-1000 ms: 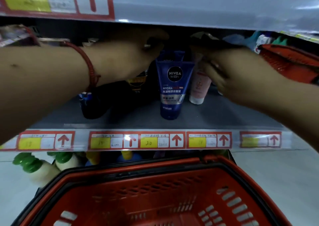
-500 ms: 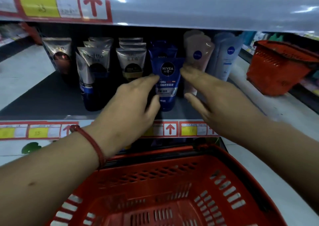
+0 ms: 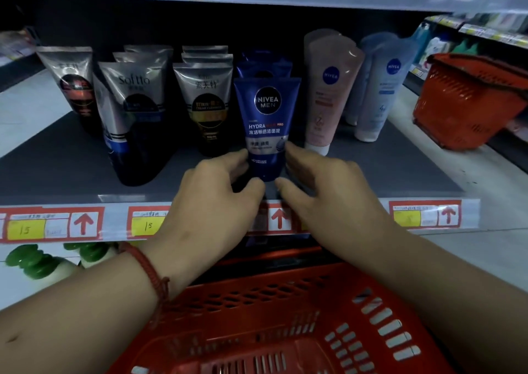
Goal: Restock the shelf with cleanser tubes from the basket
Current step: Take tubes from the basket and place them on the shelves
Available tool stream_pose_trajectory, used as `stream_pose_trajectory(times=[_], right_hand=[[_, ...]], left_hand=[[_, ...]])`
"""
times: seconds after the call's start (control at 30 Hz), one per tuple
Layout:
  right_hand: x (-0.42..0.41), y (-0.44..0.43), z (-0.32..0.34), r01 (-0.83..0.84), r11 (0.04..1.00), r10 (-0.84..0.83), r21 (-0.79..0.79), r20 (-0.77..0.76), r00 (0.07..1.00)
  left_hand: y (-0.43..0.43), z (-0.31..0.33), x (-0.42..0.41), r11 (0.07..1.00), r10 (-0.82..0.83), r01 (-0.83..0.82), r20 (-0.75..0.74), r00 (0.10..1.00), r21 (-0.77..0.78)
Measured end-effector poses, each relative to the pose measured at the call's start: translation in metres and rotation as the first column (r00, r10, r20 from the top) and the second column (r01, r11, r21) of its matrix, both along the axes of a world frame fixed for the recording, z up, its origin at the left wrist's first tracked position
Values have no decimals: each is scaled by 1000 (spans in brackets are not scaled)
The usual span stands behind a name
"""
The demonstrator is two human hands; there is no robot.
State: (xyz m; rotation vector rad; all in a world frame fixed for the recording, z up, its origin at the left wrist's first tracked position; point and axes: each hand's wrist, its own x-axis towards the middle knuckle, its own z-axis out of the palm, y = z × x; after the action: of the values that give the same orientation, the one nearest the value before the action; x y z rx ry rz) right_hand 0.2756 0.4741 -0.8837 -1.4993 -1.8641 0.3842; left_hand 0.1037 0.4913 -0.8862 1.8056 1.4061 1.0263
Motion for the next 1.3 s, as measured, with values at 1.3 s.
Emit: stream_pose_trajectory(times=[1.3], right_hand=[[75, 42, -4, 93, 987, -128, -134, -289, 949]], left_hand=[[32, 5, 114, 976, -74, 96, 114, 991, -198]])
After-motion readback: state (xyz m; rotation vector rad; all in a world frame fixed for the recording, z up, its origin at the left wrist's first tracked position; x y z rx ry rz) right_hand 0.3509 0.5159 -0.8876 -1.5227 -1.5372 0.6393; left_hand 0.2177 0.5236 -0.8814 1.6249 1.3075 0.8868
